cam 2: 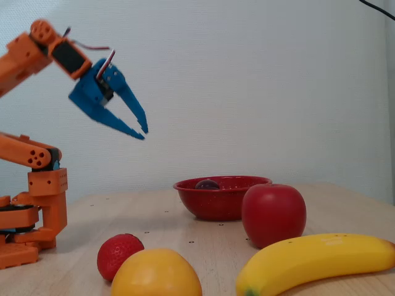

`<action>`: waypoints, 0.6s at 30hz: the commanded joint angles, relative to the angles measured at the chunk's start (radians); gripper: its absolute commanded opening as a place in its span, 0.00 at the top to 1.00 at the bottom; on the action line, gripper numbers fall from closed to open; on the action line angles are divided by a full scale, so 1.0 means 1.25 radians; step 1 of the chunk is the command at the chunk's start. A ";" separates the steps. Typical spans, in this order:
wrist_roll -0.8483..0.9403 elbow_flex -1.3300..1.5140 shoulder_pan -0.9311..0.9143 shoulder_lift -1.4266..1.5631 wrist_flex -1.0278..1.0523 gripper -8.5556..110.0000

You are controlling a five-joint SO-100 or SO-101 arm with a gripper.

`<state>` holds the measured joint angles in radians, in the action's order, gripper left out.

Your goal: Put the plum in the red bowl.

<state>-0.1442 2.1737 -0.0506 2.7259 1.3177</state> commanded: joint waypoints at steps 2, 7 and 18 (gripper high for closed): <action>-0.022 0.079 0.036 0.055 -0.112 0.93; -0.004 0.275 0.063 0.139 -0.320 0.93; 0.004 0.621 0.071 0.275 -0.579 0.93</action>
<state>-0.1442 2.9652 0.0107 3.0342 0.6381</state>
